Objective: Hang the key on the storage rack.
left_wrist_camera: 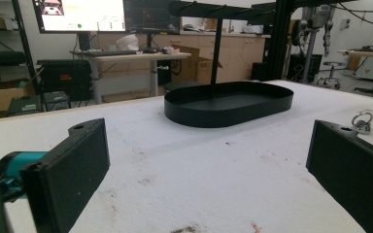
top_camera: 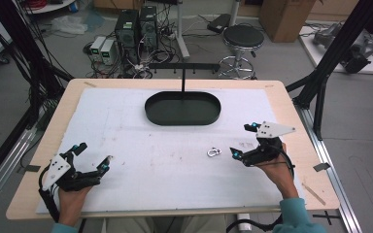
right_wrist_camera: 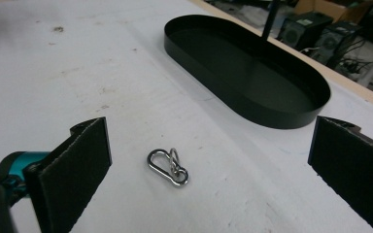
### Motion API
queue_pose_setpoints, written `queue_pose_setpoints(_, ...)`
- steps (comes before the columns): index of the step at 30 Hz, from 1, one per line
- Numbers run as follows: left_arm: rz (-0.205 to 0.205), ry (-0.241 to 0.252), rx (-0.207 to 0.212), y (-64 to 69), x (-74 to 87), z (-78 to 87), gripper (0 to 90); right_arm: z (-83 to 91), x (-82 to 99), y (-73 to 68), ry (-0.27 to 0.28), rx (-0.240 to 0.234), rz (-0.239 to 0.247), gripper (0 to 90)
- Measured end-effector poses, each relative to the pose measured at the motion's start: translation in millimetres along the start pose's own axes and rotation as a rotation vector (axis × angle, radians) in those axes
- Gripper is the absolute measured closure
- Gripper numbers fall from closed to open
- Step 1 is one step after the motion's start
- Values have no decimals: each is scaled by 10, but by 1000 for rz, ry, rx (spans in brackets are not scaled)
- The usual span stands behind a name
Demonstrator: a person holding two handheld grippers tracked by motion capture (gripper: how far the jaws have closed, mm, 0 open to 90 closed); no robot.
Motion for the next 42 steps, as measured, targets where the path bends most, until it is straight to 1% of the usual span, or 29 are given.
queue_pose_setpoints(1, 0, 0, 0, -1, 0, 0, 23, 0, 0, 0, 0, 0, 0, 10)
queue_pose_setpoints(2, 0, 0, 0, -2, 0, -1, 23, -26, -21, 1, -12, -10, 5, 10)
queue_pose_setpoints(3, 0, 1, 0, -1, 0, 0, 23, -87, -55, 3, -43, -27, 18, 10)
queue_pose_setpoints(5, -1, 1, 0, 0, 0, 0, 23, -148, -77, 1, -77, -41, 37, 10)
queue_pose_setpoints(7, -1, 0, 0, 1, 0, 0, 23, -205, -88, 1, -108, -56, 44, 10)
queue_pose_setpoints(11, 1, 0, -1, 0, 0, 1, 23, -308, -100, 4, -181, -76, 36, 10)
queue_pose_setpoints(12, 1, 1, 0, 0, 0, 0, 23, -333, -104, 2, -199, -80, 26, 10)
queue_pose_setpoints(13, 1, 1, 0, 0, 0, 0, 23, -360, -108, 3, -214, -87, 29, 10)
queue_pose_setpoints(14, 0, 1, 0, -1, 0, 0, 23, -388, -110, 0, -226, -88, 30, 10)
queue_pose_setpoints(15, 0, 0, -1, 1, 0, 1, 23, -388, -110, 0, -226, -88, 30, 10)
queue_pose_setpoints(16, -3, 0, 0, 1, 0, 2, 23, -415, -111, -7, -243, -98, 30, 10)
queue_pose_setpoints(17, -5, -1, 0, 0, 1, 3, 23, -444, -109, -8, -263, -97, 37, 11)
queue_pose_setpoints(18, -2, 1, 0, 2, -1, 2, 23, -500, -108, -8, -295, -99, 53, 44)
queue_pose_setpoints(19, -5, -1, 1, 0, 0, 4, 23, -523, -105, -14, -309, -107, 57, 44)
queue_pose_setpoints(22, -2, 1, 0, 1, 0, 3, 23, -589, -100, -17, -332, -106, 74, 44)
queue_pose_setpoints(23, -3, 1, 1, 1, 0, 3, 23, -589, -100, -17, -332, -106, 74, 44)
queue_pose_setpoints(24, -2, 0, 0, 1, 0, 3, 23, -618, -96, -22, -350, -108, 73, 44)
queue_pose_setpoints(25, -2, 0, 0, 1, 0, 3, 23, -618, -96, -22, -350, -108, 73, 44)
queue_pose_setpoints(26, -2, 1, 0, 2, 0, 2, 23, -647, -84, -35, -380, -111, 83, 45)
queue_pose_setpoints(28, -2, 1, -1, 0, 1, 2, 23, -682, -74, -48, -408, -122, 94, 53)
queue_pose_setpoints(29, -2, 1, -1, 0, 1, 2, 23, -682, -74, -48, -408, -122, 94, 53)
queue_pose_setpoints(30, -2, 0, 0, 1, 0, 3, 23, -717, -60, -57, -432, -117, 105, 55)
queue_pose_setpoints(31, -2, 0, 0, 1, 0, 3, 23, -737, -54, -55, -436, -118, 108, 73)
queue_pose_setpoints(33, -6, 1, -1, 2, 0, 2, 23, -759, -42, -57, -462, -137, 118, 161)
queue_pose_setpoints(35, -5, 1, -1, 2, 0, 2, 23, -782, -31, -57, -475, -145, 125, 168)
queue_pose_setpoints(36, -5, 0, -1, 2, 0, 2, 23, -792, -26, -61, -481, -146, 116, 195)
queue_pose_setpoints(38, -6, 1, -1, 2, 1, 1, 23, -801, -17, -53, -500, -149, 133, 238)
queue_pose_setpoints(41, -6, 0, -1, 1, 1, 2, 23, -818, 0, -45, -519, -154, 133, 291)
queue_pose_setpoints(42, -5, -1, 0, 2, 0, 2, 23, -822, 5, -48, -526, -152, 126, 312)
Point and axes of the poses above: each handheld gripper's, and its own axes: z roughly backward along the jaws, x roughly out of its underside, y roughly to its right, the point moved 3 cm from there along -z, roughly forward along the jaws, and after that the axes turned 7 degrees about -z, right-handed, at the moved point
